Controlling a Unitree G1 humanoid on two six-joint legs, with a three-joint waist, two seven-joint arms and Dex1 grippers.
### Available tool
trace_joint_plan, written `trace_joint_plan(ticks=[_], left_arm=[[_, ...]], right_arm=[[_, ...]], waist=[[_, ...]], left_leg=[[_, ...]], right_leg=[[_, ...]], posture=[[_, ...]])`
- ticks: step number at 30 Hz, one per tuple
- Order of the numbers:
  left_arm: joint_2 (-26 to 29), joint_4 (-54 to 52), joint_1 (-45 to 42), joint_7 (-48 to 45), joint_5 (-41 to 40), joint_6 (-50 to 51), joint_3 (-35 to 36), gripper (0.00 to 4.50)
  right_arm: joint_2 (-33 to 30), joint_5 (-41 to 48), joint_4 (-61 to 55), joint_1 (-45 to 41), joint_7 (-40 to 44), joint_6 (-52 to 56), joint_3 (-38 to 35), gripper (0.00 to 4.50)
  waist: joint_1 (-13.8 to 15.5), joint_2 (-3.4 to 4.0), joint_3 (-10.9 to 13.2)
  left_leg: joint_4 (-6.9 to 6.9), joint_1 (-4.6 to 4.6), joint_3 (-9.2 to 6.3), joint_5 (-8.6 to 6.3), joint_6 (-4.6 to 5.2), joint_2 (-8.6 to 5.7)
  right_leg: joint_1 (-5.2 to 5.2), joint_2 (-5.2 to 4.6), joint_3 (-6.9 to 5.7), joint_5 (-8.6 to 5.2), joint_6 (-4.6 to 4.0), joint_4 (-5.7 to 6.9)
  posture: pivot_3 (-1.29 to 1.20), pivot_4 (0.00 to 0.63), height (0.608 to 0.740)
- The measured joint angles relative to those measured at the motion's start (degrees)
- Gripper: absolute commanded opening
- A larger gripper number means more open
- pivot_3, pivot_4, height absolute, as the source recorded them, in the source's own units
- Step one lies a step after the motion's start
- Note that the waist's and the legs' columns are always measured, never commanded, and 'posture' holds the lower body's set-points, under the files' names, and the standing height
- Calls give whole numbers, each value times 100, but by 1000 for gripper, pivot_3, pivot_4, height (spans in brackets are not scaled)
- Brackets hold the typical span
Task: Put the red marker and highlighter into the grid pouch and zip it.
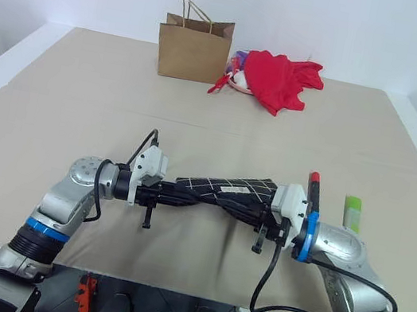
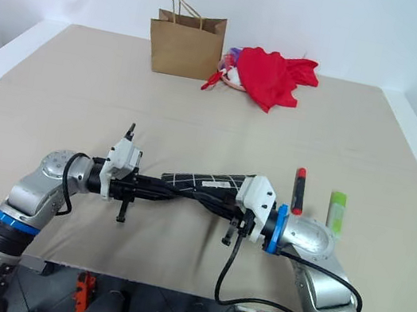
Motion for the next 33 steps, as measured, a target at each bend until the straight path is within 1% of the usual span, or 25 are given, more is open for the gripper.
trace_joint_plan(ticks=[5, 15, 21, 29, 33], left_arm=[[-123, 206, -150, -44, 122, -156, -114, 0], [-260, 399, -270, -36, 247, -248, -120, 0], [-269, 414, -270, -36, 292, -246, -121, 0], [-272, 389, -268, -51, 212, -218, -112, 0], [-268, 351, -268, -55, 202, -217, -111, 0]], right_arm=[[220, 15, -35, -243, -59, 264, 246, 38], [481, -108, -5, -585, -123, 492, 426, 38], [390, -182, 1, -563, -112, 501, 416, 38], [84, -207, 6, -257, -69, 408, 249, 38], [72, -186, 17, -256, -68, 415, 233, 38]], waist=[[-3, 0, 0], [-1, 0, 0], [-1, 0, 0], [-1, 0, 0], [-7, 0, 0]], left_leg=[[-1, -1, -1, 0, 0, 0], [-1, -4, -4, 0, 0, 0], [-1, -4, -4, 0, 0, 0], [-1, -4, -4, 0, 0, 0], [-1, -3, -5, 0, 0, 0]], right_leg=[[-1, 1, 0, 0, 0, 0], [-2, 0, -3, -1, 1, 0], [-2, 0, -3, -1, 0, 0], [-3, 1, -4, -1, 1, 0], [-3, 1, -4, -1, 0, 0]], posture=[[0, 150, 740], [0, 150, 740], [0, 150, 740], [0, 150, 740], [0, 150, 740]])
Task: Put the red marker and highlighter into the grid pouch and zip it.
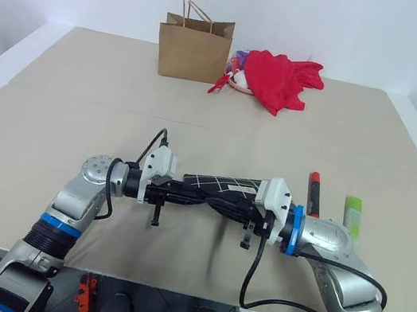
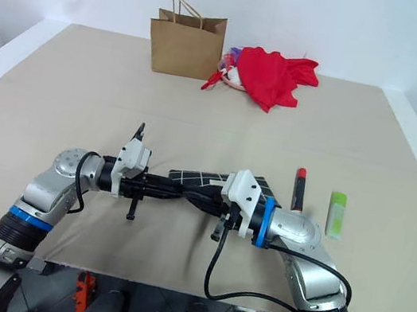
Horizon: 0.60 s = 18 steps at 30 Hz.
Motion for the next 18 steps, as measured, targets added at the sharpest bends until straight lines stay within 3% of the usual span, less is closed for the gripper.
trace_joint_plan(ticks=[18], left_arm=[[-53, 1, 7, -5, -3, -31, 28, 0]], right_arm=[[538, 256, -58, -320, -316, 642, 63, 38]], waist=[[4, 0, 0]], left_leg=[[0, -3, -1, 0, 0, 0]], right_leg=[[-1, 0, -1, -1, 0, 0]], posture=[[0, 150, 740]])
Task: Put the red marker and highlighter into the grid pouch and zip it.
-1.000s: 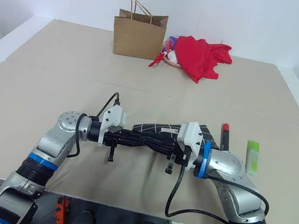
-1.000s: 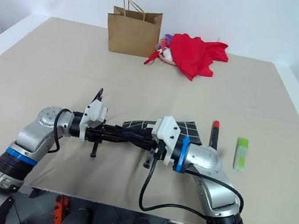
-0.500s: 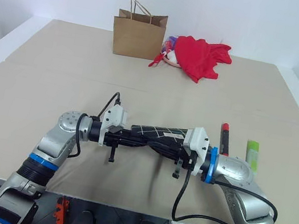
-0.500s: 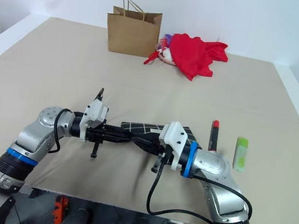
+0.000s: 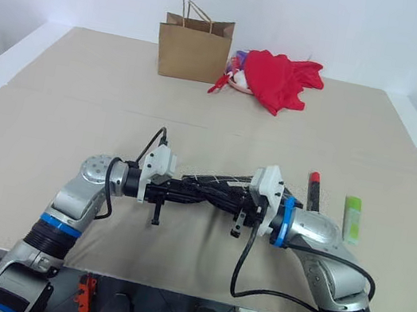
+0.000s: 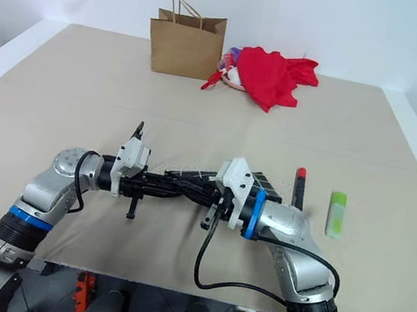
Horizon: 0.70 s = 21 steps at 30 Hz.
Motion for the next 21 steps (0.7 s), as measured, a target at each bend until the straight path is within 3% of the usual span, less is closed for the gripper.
trace_joint_plan(ticks=[1, 4, 7, 8, 10, 11, 12, 17, 21], left_arm=[[1, 1, 0, -6, 4, -1, -1, 0], [-11, -1, -1, -17, 6, -14, -6, 0], [-34, -11, -1, -27, 6, -69, -45, 0], [-30, -16, -1, -35, 4, -76, -47, 0], [-1, -38, 2, -41, 0, -99, -44, 0], [21, -37, 4, -44, 1, -100, -44, 0], [26, -40, 4, -45, -2, -100, -41, 0], [74, -42, 2, -78, -22, -99, -37, 0], [209, -36, -3, -148, -52, -99, 6, 0]], right_arm=[[0, 5, -1, 0, 1, 15, 1, 38], [-11, 43, -17, 0, 13, 85, 2, 1126], [-175, 106, -132, 47, 143, 132, 29, 2486], [-280, 157, -185, 117, 188, 155, -20, 2742], [-587, 504, -346, 420, 332, 305, -375, 3815], [-682, 643, -389, 523, 376, 361, -550, 3976], [-740, 808, -424, 615, 401, 401, -771, 4467], [-1054, 1626, -267, 850, -48, 783, -2369, 4467], [-1118, 1208, 311, 1221, -830, 700, -3088, 4467]], waist=[[0, 0, 0], [1, 0, 0], [1, 0, 0], [2, 0, 0], [24, -1, 1], [27, -2, 1], [26, -3, 2], [13, -3, 2], [14, -3, 2]], left_leg=[[0, 0, 0, 0, 0, 0], [0, 0, 0, 0, 0, 0], [0, -1, -1, 0, 0, 0], [0, -1, -1, 0, 0, 0], [0, -4, -2, 0, 0, -1], [0, -5, -3, 0, 0, -2], [0, -6, -3, 0, 0, -2], [0, -1, -3, 0, 1, -2], [0, -3, -3, -1, 1, -2]], right_leg=[[0, 0, 0, 0, 0, 0], [0, 0, 0, 0, 0, 0], [0, 0, 0, 0, 0, 0], [0, 0, 0, -1, 0, -1], [0, -1, -2, -2, 1, -2], [0, -2, -2, -3, 2, -2], [0, -2, -2, -3, 2, -3], [1, -1, -2, 0, -1, -2], [-1, -1, -1, -1, 0, -3]], posture=[[0, 150, 740], [0, 150, 740], [0, 150, 740], [0, 150, 740], [0, 150, 740], [0, 150, 740], [0, 150, 740], [0, 150, 740], [0, 150, 740]])
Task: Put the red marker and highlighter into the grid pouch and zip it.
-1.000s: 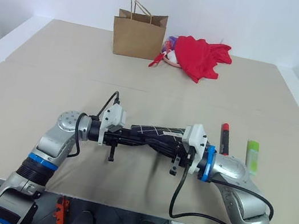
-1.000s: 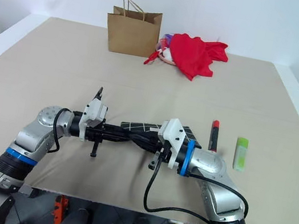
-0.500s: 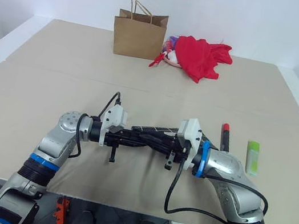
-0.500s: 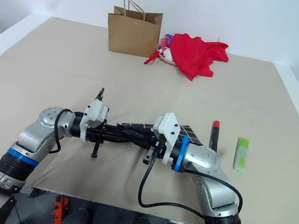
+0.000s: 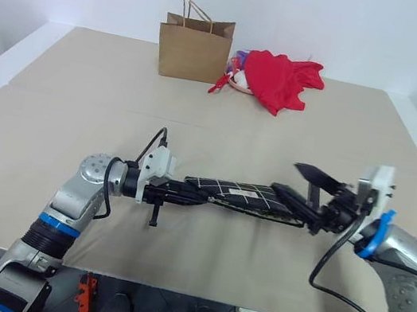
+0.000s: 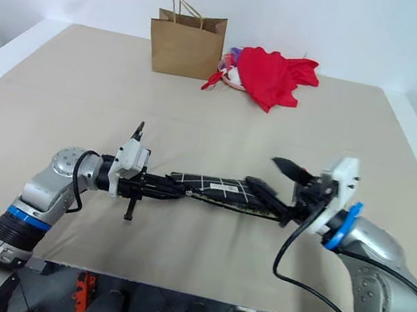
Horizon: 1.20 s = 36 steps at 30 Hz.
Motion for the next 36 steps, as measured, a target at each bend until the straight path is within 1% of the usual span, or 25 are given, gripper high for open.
trace_joint_plan(ticks=[1, 3, 4, 8, 12, 16, 18, 21, 24, 27, 28, 34, 36], left_arm=[[17, 1, 0, -2, -3, 0, 4, 0], [43, 8, -2, -2, -29, 0, 42, 0], [42, 15, -7, 2, -36, 0, 46, 0], [62, 60, -10, -1, -53, 8, 129, 0], [108, 60, -23, -12, -106, 61, 159, 0], [144, 59, -49, -11, -162, 117, 173, 0], [150, 56, -61, -8, -166, 121, 173, 0], [172, 48, -61, 0, -171, 127, 173, 0], [209, 35, -61, 14, -180, 131, 173, 0], [231, 1, -60, 49, -186, 132, 173, 0], [241, -1, -60, 60, -187, 132, 173, 0], [275, -7, -34, 124, -195, 132, 196, 0], [290, -7, -15, 118, -197, 132, 196, 0]], right_arm=[[8, -33, 49, 22, -50, -7, -26, 4467], [192, -306, 217, 110, -466, -145, -111, 4467], [324, -544, 246, 177, -712, -320, -99, 4467], [675, -1102, 456, 266, -1279, -645, 76, 4467], [889, -1343, 661, 194, -1574, -727, 237, 4467], [1104, -1620, 1162, 138, -1803, -741, 554, 4467], [1155, -1734, 1314, -57, -1979, -731, 598, 4467], [1212, -1829, 1424, -214, -2211, -628, 592, 3778], [1245, -1878, 1499, -265, -2324, -616, 582, 2347], [1277, -1882, 1500, -293, -2369, -584, 599, 779], [1285, -1888, 1494, -296, -2390, -580, 610, 614], [1263, -1938, 1400, -305, -2450, -442, 639, 615], [1191, -1866, 1384, -342, -2271, -412, 633, 615]], waist=[[0, 0, 0], [-25, 2, 0], [-27, 3, -1], [-31, 5, 0], [-28, 4, 0], [-27, 6, 1], [-35, 6, 1], [-29, 5, 0], [-29, 3, -1], [-29, 1, -3], [-29, -1, -4], [-29, -3, -5], [-29, -2, -4]], left_leg=[[0, 0, 0, 0, 0, 0], [-2, 2, 0, -1, 2, 0], [-6, 3, 0, -1, 2, 0], [-4, 1, 0, -1, 1, 0], [-4, 2, 0, -1, 1, 0], [-5, 1, 0, -1, 1, 0], [-4, 2, 0, -1, 1, 0], [-4, 4, -1, 0, 1, 0], [-2, 5, -1, 0, 1, 0], [-2, 7, -1, 0, 1, 0], [-1, 8, -1, 0, 1, 0], [0, 9, -1, 0, 1, 0], [0, 8, 0, 0, 1, 0]], right_leg=[[0, 0, 0, 0, 0, 0], [-2, 1, 1, 0, -1, 0], [-2, 2, 0, -1, -1, 1], [-2, 0, 2, 0, -1, 1], [-1, 1, 1, 0, -2, 1], [-2, 0, 1, -1, -3, 1], [-1, 0, 1, 0, -3, 1], [1, 1, 0, 0, -3, 1], [3, 1, 0, 0, -3, 1], [7, 1, 0, 0, -3, 1], [8, 0, 0, 1, -2, 1], [9, 0, 1, 1, -2, 1], [8, 0, 1, 1, -2, 1]], posture=[[0, 150, 740], [0, 150, 740], [0, 150, 740], [0, 150, 740], [0, 150, 740], [0, 150, 740], [0, 150, 740], [0, 150, 740], [0, 150, 740], [0, 150, 740], [0, 150, 740], [0, 150, 740], [0, 150, 740]])
